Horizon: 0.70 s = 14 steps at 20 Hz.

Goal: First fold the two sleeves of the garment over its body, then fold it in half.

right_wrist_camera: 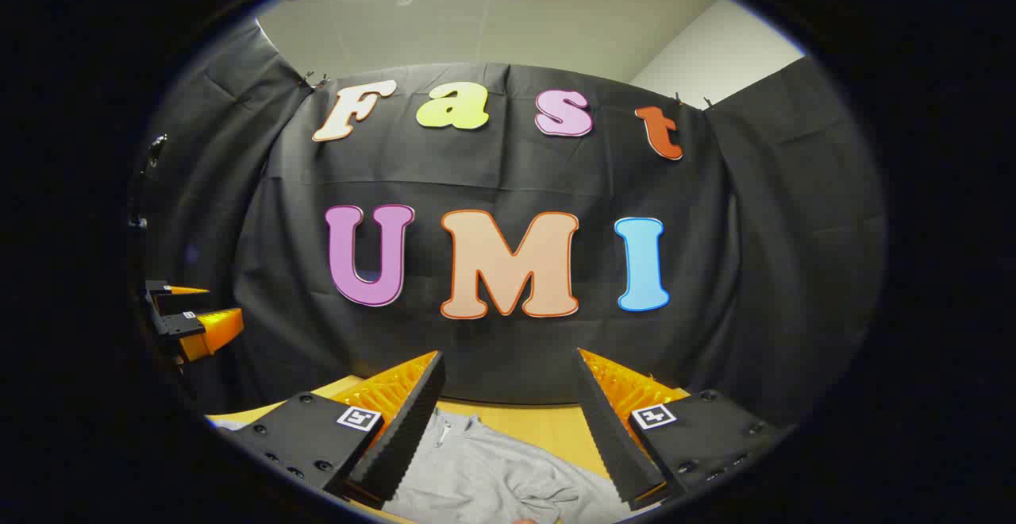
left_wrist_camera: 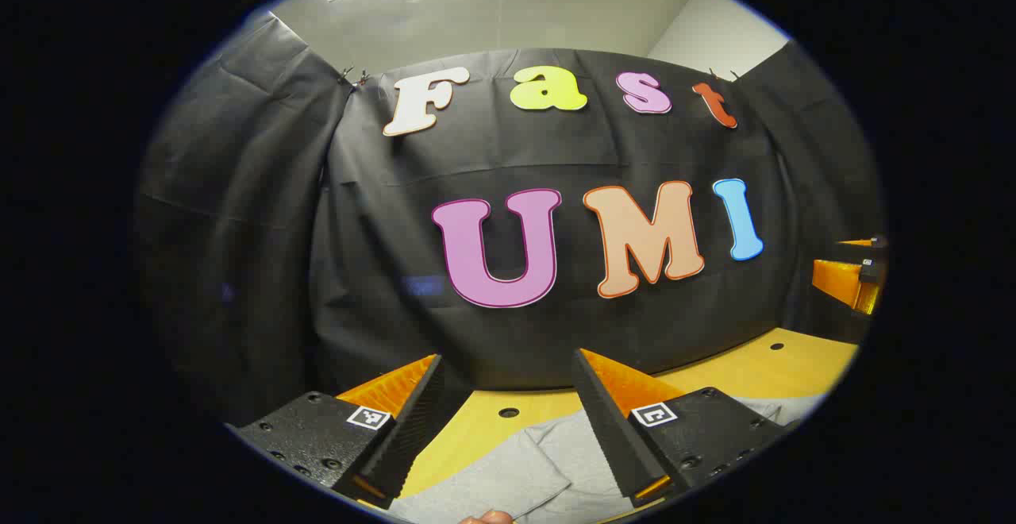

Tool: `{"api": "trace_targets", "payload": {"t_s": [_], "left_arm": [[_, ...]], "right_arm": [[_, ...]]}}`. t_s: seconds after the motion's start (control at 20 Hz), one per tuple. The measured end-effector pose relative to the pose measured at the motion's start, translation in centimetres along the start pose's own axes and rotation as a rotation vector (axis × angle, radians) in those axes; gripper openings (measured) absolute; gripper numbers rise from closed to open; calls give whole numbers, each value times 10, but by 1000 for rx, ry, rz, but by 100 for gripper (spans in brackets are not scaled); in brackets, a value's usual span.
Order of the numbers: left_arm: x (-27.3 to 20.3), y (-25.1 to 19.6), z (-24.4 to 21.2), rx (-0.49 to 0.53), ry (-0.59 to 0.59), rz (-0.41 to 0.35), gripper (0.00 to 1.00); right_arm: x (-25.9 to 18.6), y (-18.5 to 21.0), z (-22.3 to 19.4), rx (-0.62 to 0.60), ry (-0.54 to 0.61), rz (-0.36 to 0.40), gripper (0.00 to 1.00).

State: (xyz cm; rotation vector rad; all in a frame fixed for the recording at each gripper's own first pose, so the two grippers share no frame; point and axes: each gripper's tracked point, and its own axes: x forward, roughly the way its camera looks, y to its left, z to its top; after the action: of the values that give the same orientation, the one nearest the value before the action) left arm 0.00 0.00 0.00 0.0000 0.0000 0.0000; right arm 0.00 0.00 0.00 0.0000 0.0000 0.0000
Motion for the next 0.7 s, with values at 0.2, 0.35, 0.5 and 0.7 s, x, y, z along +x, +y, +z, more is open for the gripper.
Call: {"api": "trace_targets", "payload": {"t_s": [0.2, 0.35, 0.5, 0.7], "left_arm": [[5, -6, -1, 0, -4, -2, 94], [9, -12, -1, -15, -7, -9, 94], [13, -16, -6, -23, 5, -14, 96], [17, -17, -9, -36, 6, -11, 94]], "right_arm": [[8, -9, -4, 34, 7, -22, 98], [13, -20, -2, 11, -15, -57, 98], [17, -19, -5, 16, -9, -53, 98], [20, -22, -10, 2, 1, -61, 96]]}}
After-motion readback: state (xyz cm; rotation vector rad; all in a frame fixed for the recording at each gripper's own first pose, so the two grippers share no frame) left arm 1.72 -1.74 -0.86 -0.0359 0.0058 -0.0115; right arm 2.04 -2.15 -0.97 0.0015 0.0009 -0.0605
